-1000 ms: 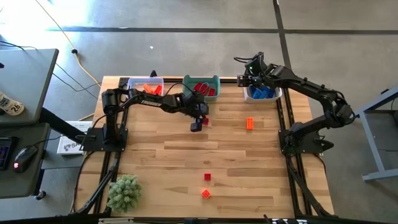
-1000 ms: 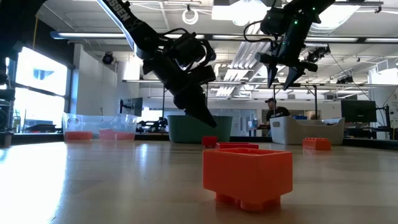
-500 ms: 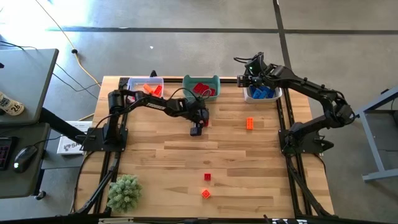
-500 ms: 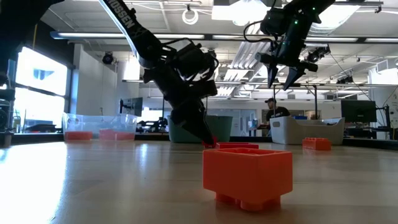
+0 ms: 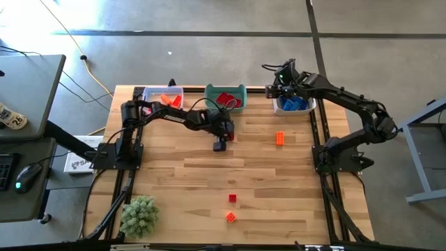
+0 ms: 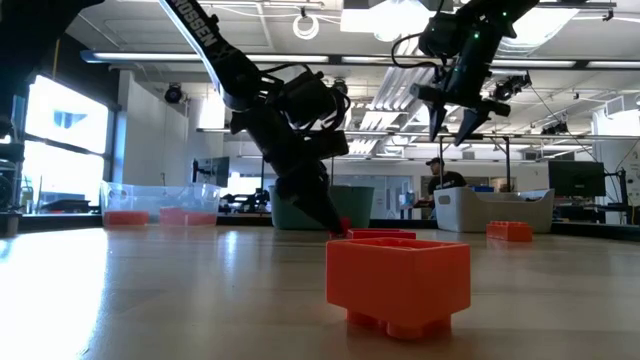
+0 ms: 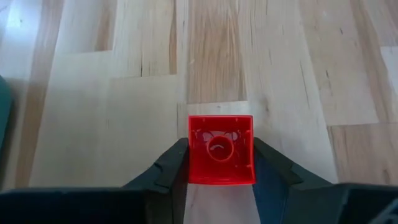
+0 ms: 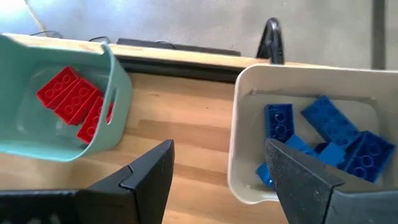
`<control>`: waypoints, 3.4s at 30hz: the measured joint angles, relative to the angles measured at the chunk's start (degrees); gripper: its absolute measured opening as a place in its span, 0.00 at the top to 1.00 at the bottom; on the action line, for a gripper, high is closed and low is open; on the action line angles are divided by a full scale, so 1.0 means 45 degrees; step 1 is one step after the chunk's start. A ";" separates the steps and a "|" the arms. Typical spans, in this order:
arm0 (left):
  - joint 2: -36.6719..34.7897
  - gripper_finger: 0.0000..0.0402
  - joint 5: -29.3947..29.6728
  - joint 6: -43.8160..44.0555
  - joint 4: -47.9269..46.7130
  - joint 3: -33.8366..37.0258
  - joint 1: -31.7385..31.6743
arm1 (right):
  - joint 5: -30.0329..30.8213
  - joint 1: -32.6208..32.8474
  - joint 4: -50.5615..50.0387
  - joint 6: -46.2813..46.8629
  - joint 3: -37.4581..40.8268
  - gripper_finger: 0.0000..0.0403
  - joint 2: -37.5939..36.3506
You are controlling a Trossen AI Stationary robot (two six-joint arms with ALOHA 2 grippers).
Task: Sort & place blocks by color
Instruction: Put the red game piece into the green bin, then put the orange game piece into the transparent bin
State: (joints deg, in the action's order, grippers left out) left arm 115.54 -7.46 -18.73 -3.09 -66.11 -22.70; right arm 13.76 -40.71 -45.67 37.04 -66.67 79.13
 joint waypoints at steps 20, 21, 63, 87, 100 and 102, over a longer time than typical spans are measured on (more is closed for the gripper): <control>-0.3107 0.73 0.1101 0.0541 0.0104 0.0000 -0.2377 | -0.2342 0.2842 -0.1230 0.3714 0.0000 0.41 0.0000; -0.3186 0.73 0.1287 0.0666 0.0124 0.0000 -0.2574 | -0.2336 0.3038 -0.1428 0.4023 0.0000 0.41 0.0000; -0.2928 0.42 0.1516 0.1984 0.0267 0.0000 -0.4255 | 0.0749 0.5804 -0.7101 0.6311 0.0005 0.41 0.2696; -0.3039 0.42 0.2715 0.1586 0.0170 0.0000 -0.4255 | -0.0349 0.5037 -0.4520 0.5566 0.3141 0.42 0.1367; -0.3039 0.42 0.2715 0.1591 0.0170 0.0000 -0.4250 | -0.0535 0.5066 -0.1423 0.6095 0.3531 0.44 0.1083; -0.3039 0.42 0.2715 0.1591 0.0170 0.0000 -0.4250 | -0.0535 0.5066 -0.1501 0.6097 0.3531 0.44 0.1083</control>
State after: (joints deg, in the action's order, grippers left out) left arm 101.86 4.75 -11.57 -2.33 -66.11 -41.82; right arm 11.35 -17.91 -52.42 64.48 -50.78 84.01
